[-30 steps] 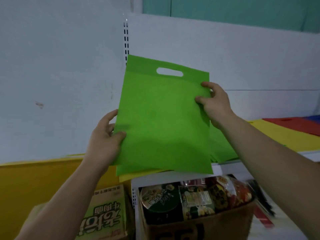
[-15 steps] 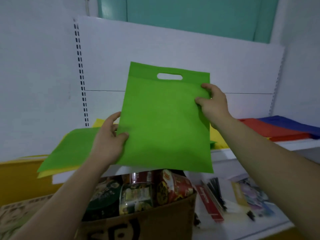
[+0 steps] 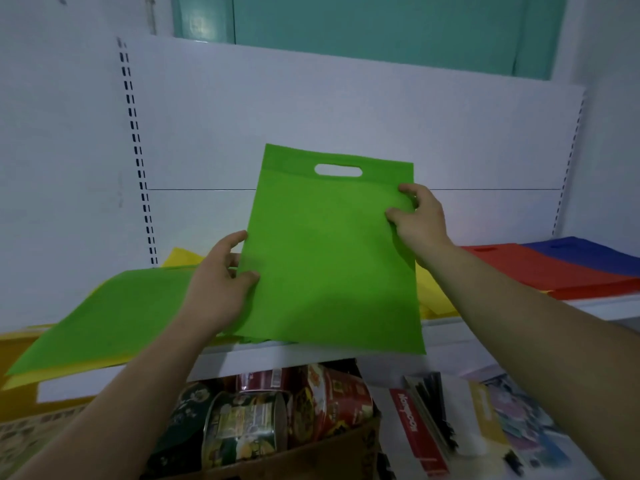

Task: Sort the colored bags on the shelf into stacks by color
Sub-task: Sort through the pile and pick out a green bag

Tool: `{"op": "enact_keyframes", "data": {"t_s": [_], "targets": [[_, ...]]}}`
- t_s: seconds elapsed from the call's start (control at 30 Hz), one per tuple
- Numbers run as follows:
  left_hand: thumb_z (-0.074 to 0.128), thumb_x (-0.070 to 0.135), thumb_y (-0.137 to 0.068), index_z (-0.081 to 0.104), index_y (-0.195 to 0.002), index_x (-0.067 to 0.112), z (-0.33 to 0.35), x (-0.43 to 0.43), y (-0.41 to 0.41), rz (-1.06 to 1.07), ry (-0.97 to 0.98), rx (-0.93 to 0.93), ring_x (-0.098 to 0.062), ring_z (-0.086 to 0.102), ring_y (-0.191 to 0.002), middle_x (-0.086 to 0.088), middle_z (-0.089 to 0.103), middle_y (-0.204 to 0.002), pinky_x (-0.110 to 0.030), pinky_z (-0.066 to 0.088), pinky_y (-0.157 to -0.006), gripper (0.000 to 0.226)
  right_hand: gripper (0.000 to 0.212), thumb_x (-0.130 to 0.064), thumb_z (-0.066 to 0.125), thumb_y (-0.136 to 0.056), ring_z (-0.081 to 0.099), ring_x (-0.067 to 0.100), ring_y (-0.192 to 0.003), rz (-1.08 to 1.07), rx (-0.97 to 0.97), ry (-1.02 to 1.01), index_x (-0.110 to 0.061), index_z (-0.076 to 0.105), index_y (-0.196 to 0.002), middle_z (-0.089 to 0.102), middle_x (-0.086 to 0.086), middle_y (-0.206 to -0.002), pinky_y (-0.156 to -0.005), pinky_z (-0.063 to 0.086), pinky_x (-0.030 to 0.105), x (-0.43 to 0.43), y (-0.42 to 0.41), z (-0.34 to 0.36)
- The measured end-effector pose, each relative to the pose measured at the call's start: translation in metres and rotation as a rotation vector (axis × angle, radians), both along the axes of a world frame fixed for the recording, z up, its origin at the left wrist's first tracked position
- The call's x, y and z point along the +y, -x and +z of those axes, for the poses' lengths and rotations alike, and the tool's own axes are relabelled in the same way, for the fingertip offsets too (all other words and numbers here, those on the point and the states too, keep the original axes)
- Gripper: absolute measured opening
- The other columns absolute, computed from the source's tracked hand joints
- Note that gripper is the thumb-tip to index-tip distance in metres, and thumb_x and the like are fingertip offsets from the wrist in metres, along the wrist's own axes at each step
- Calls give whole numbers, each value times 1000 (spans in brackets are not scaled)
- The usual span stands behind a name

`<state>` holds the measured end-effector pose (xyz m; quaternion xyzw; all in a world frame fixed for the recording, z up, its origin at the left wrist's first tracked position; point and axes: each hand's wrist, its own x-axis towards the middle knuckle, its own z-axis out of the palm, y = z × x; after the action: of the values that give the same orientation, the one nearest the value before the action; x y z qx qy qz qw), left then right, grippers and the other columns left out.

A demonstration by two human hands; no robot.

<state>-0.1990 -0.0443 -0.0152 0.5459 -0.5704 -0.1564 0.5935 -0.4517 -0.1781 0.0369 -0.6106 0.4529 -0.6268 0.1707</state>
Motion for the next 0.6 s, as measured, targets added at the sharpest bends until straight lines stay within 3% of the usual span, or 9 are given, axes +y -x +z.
{"op": "enact_keyframes", "data": {"t_s": [0.13,0.23,0.47,0.6], "targets": [[59,2,-88,47,-133,22,-5,-15,-2,64,-76,-166,-17,57,-77,0,57,-98,-31,48,-69,51,47,-8,66,-83,55,22,-113,-16,90,-36,-17,54,-128,55,5,-129,-92,44,25,-29,-6,-10],[62,14,-89,49,-133,23,-11,-21,-2,124,-189,-373,-16,53,-90,-8,55,-122,-26,41,-77,47,48,-9,66,-83,54,23,-114,-6,170,-83,-16,54,-128,55,7,-130,-87,40,21,-51,-10,-17],[59,49,-85,43,-138,25,-13,-21,14,127,-484,-635,-19,47,-123,-6,46,-141,-28,36,-100,60,49,-15,67,-84,52,28,-117,42,462,-172,-12,52,-131,53,13,-134,-90,39,26,-101,-15,-36],[55,64,-78,34,-143,30,-12,-18,26,72,-620,-730,-17,39,-132,-1,36,-150,-28,31,-105,77,66,-33,68,-85,47,33,-122,152,750,-399,-19,38,-142,31,16,-145,-98,40,34,-118,-15,-53]]}}
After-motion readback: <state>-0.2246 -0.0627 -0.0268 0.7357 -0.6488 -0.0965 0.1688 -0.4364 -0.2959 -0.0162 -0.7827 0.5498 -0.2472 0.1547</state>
